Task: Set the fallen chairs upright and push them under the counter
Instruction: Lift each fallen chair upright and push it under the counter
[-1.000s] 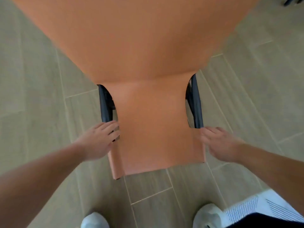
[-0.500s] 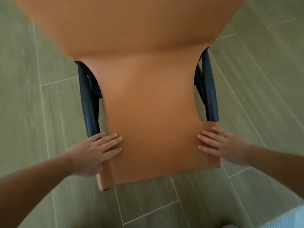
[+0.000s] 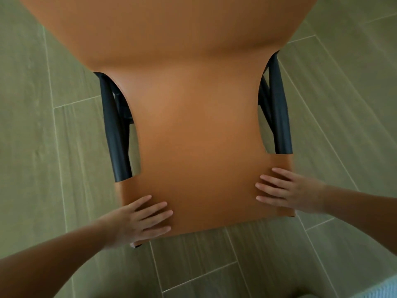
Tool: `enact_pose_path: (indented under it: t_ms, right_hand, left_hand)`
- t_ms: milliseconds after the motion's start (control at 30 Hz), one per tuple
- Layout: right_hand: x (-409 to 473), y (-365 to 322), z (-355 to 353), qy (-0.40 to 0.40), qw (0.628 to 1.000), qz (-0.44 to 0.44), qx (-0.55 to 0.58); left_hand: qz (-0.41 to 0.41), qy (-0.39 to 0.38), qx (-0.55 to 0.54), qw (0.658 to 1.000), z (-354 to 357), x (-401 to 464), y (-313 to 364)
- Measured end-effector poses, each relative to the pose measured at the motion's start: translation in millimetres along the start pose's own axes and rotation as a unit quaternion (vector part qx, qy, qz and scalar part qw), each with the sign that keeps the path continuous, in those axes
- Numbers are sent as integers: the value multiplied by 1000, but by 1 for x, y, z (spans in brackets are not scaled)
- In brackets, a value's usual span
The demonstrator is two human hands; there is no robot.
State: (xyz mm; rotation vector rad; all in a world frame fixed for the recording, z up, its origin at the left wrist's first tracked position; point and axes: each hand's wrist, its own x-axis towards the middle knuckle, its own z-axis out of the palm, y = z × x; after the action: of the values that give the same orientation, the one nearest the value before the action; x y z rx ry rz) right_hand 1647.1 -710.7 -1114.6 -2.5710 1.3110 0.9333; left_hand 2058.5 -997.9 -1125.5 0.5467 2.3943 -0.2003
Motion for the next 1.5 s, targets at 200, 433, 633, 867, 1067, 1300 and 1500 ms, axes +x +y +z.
enact_pose_path:
  t_ms: [200,433,633,867,1067,1300,1500]
  right_hand:
    - [-1,-9,12,-47,998,-37,17]
    - [-1,-14,-5,-14,996,-1,86]
    - [-1,-18,-15,-6,995,42,91]
    - [8,-31,-26,13,991,83,107]
    - [30,-40,-40,29,989,102,100]
    - [41,-61,-30,-34,980,145,129]
    - [50,-72,-37,-48,972,189,131]
  left_hand:
    - [9,21,22,999,1,-1,-1]
    - [-7,20,-26,999,6,2,6]
    - [-31,48,-69,996,12,6,13]
    - [-65,73,-37,995,6,2,18]
    - [-174,90,-100,976,-25,34,35]
    - [-175,61,-87,979,-21,46,43]
    - [-243,42,-125,961,-27,55,56]
